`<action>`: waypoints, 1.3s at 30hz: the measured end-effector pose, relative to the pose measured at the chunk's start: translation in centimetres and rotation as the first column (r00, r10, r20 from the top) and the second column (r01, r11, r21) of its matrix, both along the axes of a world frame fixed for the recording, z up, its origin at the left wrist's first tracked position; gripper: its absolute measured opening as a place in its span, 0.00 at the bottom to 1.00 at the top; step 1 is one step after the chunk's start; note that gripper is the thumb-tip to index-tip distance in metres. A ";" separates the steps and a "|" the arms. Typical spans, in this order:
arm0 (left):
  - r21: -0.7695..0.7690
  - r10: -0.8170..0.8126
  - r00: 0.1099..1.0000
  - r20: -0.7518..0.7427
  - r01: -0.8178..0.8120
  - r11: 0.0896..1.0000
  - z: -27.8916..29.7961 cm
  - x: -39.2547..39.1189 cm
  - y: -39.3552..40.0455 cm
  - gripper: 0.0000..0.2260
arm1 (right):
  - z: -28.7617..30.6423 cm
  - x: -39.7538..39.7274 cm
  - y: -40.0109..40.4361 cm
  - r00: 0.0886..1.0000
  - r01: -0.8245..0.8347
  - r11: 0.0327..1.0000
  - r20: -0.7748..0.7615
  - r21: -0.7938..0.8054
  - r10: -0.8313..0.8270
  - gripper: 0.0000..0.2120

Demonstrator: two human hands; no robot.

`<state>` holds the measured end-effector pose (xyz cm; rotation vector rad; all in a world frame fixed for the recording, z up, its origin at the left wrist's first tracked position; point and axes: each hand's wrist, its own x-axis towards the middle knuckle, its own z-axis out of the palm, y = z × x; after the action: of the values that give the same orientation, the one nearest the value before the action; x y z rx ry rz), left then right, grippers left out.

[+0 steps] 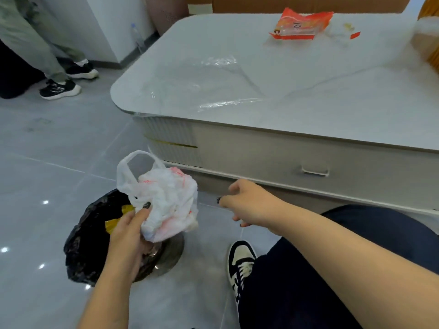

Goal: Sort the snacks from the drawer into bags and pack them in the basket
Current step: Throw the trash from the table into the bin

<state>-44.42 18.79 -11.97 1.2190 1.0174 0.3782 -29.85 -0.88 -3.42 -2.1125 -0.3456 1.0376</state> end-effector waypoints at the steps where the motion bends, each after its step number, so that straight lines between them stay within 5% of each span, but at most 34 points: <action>1: 0.051 0.099 0.995 -0.002 -0.099 0.994 -0.9 -0.7 1.0 0.14 | -0.4 0.0 0.2 0.999 -0.045 0.999 0.028 -0.029 0.046 0.24; 6: 0.351 0.332 0.933 -0.137 -0.268 0.897 -3.7 -2.4 3.9 0.16 | -2.0 0.5 0.5 0.957 -0.195 0.964 0.179 -0.179 0.227 0.27; 9: 0.468 0.327 0.863 -0.384 -0.124 0.875 -5.8 -2.6 4.8 0.17 | -2.9 0.3 0.7 0.930 -0.256 0.941 0.209 -0.223 0.303 0.27; 14: 0.349 0.133 0.744 -0.654 0.141 0.927 -7.9 -2.2 3.9 0.25 | -4.8 -1.1 1.1 0.771 -0.403 0.847 0.370 -0.347 0.518 0.24; 20: 0.349 0.010 0.758 -0.653 0.290 0.891 -7.4 -1.0 1.2 0.19 | -6.5 -2.3 1.1 0.592 -0.537 0.707 0.392 -0.460 0.704 0.28; 28: 0.450 -0.207 0.670 -0.713 0.664 0.598 -0.7 3.3 -2.6 0.14 | -0.2 4.3 -2.8 0.415 -0.411 0.711 0.577 -0.570 0.703 0.27; 39: 0.655 -0.497 0.664 -0.558 0.720 0.227 14.2 18.6 -15.3 0.17 | 7.5 11.6 -18.0 0.602 -0.059 0.919 0.721 -0.389 0.343 0.28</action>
<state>-25.78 3.51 2.20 2.5430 0.3645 0.0463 -18.23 -18.87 4.07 -2.8166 -0.9129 0.1951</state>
